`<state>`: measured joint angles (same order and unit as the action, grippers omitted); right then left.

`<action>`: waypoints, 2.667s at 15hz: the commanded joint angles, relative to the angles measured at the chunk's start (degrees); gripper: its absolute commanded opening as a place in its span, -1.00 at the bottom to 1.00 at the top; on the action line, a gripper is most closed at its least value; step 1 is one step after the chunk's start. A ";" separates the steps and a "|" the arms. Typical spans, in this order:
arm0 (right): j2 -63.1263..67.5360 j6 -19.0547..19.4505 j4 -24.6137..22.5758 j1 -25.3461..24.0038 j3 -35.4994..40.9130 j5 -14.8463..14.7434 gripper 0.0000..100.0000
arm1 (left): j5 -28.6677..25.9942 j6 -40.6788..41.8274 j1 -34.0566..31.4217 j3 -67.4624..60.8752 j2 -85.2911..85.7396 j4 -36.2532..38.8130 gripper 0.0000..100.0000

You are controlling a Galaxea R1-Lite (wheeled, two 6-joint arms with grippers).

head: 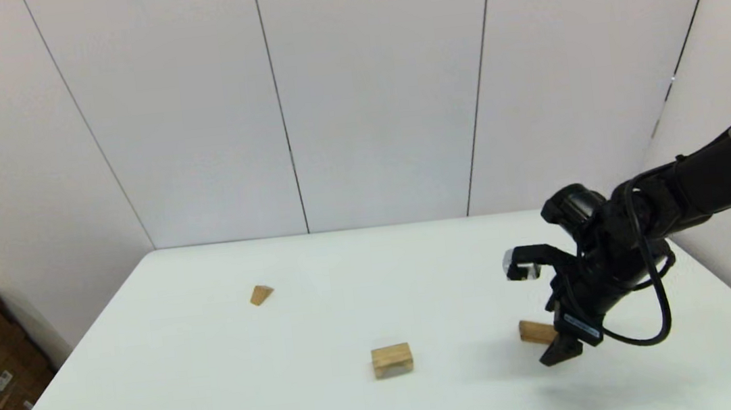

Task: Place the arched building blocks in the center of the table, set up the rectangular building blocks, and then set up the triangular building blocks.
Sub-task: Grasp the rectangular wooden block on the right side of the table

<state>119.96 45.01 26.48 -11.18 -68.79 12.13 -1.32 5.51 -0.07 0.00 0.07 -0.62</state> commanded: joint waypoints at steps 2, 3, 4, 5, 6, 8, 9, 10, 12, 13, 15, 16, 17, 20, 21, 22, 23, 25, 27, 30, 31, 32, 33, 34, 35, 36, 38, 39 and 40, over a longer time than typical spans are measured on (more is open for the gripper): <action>3.36 6.76 1.82 -0.42 -3.63 -0.18 1.00 | 0.00 0.03 -0.01 0.00 -0.07 0.01 1.00; 3.71 7.81 3.05 -0.42 -4.77 -0.18 1.00 | 0.00 0.03 -0.01 0.00 -0.07 0.01 1.00; 4.32 8.25 4.02 -0.33 -5.92 -0.26 1.00 | 0.00 0.03 -0.01 0.00 -0.07 0.01 1.00; 4.59 8.52 4.46 -0.25 -6.62 -0.26 1.00 | 0.00 0.03 -0.01 0.00 -0.07 0.01 1.00; 4.85 8.96 4.90 -0.16 -7.41 -0.44 1.00 | 0.00 0.03 -0.01 0.00 -0.07 0.01 1.00; 5.99 11.77 6.39 0.19 -8.99 -0.62 1.00 | 0.00 0.03 -0.01 0.00 -0.07 0.01 1.00; 6.43 12.65 6.66 0.19 -9.26 -0.62 1.00 | 0.00 0.03 -0.01 0.00 -0.07 0.01 1.00; 6.78 13.70 6.57 0.28 -9.43 -0.79 1.00 | 0.00 0.03 -0.01 0.00 -0.07 0.01 1.00; 7.84 15.99 6.66 0.54 -9.87 -1.85 1.00 | 0.00 0.03 -0.10 0.00 -0.07 0.01 1.00; 8.19 16.34 6.57 0.54 -9.96 -2.46 1.00 | 0.00 0.03 -0.10 -0.09 -0.07 0.01 1.00; 9.07 16.52 6.57 0.54 -10.22 -3.16 1.00 | 0.00 0.03 -0.01 0.00 -0.07 0.01 1.00; 9.51 16.43 6.57 0.54 -10.57 -3.43 1.00 | 0.00 0.03 -0.01 0.00 -0.07 0.01 1.00; 10.03 16.34 6.57 0.54 -11.01 -3.43 1.00 | 0.00 0.03 -0.01 0.00 -0.07 0.01 1.00; 10.47 16.25 6.66 0.54 -11.36 -3.43 1.00 | 0.00 0.03 -0.01 0.00 -0.07 0.01 1.00; 10.56 16.34 6.57 0.54 -11.45 -3.43 1.00 | 0.00 0.03 -0.01 0.00 -0.07 0.01 1.00; 10.65 16.25 6.57 0.54 -11.45 -3.43 1.00 | 0.00 0.03 -0.01 0.00 -0.07 0.01 1.00; 10.83 16.34 6.66 0.63 -11.45 -3.43 1.00 | 0.00 0.03 -0.10 0.00 -0.07 0.01 1.00; 10.91 16.34 6.66 0.72 -11.63 -3.43 1.00 | 0.00 0.03 -0.01 0.00 -0.07 0.01 1.00; 11.00 16.34 8.50 0.72 -12.95 -3.34 1.00 | 0.00 0.03 -0.01 0.00 -0.07 0.01 1.00; 11.27 16.34 10.17 0.90 -13.91 -3.25 1.00 | 0.00 0.03 -0.01 0.00 -0.07 0.01 1.00; 11.35 16.34 10.08 0.90 -14.09 -3.25 1.00 | 0.00 0.03 -0.10 -0.09 -0.07 0.01 1.00; 11.53 16.43 10.17 0.90 -14.18 -3.16 1.00 | 0.00 0.03 -0.01 0.00 -0.07 0.01 1.00; 11.70 16.43 10.17 0.90 -14.18 -3.08 1.00 | 0.00 0.03 -0.01 0.00 -0.07 0.01 1.00; 12.32 16.34 10.08 0.81 -14.27 -2.99 1.00 | 0.00 0.03 -0.01 0.00 -0.07 0.01 1.00; 12.58 16.25 10.08 0.72 -14.27 -2.99 1.00 | 0.00 0.03 -0.01 0.00 -0.07 0.01 1.00; 12.67 16.34 10.08 0.72 -14.35 -2.99 1.00 | 0.00 0.03 -0.01 -0.09 -0.07 0.01 1.00; 13.02 16.34 10.00 0.63 -14.53 -2.99 1.00 | 0.00 0.03 -0.10 -0.09 -0.07 0.01 1.00; 13.11 16.34 10.00 0.63 -14.53 -2.99 1.00 | 0.00 0.03 -0.01 0.00 -0.07 0.01 1.00; 13.11 16.34 10.00 0.63 -14.53 -2.99 1.00 | 0.00 0.03 -0.01 0.00 -0.07 0.01 1.00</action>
<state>132.85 60.99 36.24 -10.52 -83.30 9.07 -1.32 5.49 -0.10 0.00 0.07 -0.62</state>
